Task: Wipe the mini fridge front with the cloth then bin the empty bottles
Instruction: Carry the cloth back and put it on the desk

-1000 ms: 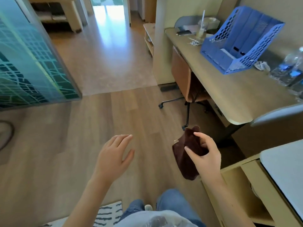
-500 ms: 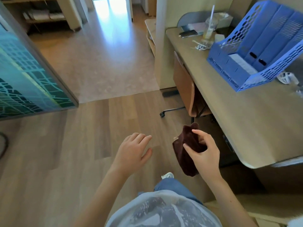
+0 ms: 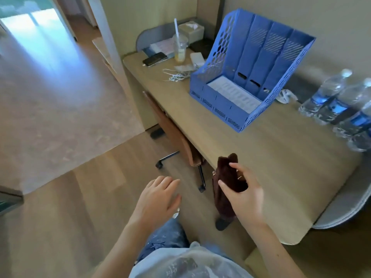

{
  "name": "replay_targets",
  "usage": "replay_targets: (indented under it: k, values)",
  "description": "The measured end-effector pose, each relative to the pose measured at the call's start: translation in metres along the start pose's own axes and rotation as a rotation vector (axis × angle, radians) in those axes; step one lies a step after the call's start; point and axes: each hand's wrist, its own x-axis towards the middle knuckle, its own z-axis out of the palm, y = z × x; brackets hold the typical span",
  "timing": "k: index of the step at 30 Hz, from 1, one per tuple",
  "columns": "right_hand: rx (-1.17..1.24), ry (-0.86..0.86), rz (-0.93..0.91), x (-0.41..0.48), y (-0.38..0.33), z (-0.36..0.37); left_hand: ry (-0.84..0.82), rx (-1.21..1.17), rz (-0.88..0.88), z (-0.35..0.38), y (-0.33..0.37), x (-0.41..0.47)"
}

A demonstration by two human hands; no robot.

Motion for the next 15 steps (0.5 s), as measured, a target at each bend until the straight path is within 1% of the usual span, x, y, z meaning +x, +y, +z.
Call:
replay_targets:
  k: [3, 6, 9, 12, 15]
  values:
    - [0.002, 0.099, 0.111, 0.023, 0.006, 0.012, -0.043, 0.004, 0.111, -0.002, -0.021, 0.052]
    - [-0.034, 0.207, 0.142, 0.054, 0.003, 0.033, -0.069, -0.014, 0.218, -0.011, -0.047, 0.112]
    - [-0.014, 0.300, 0.176, 0.090, -0.006, 0.058, -0.072, -0.044, 0.280, -0.025, -0.072, 0.163]
    - [0.055, 0.391, 0.219, 0.130, -0.016, 0.082, -0.073, -0.083, 0.351, -0.036, -0.094, 0.202]
    - [0.207, 0.501, 0.324, 0.166, -0.017, 0.104, -0.108, -0.089, 0.464, -0.040, -0.108, 0.236]
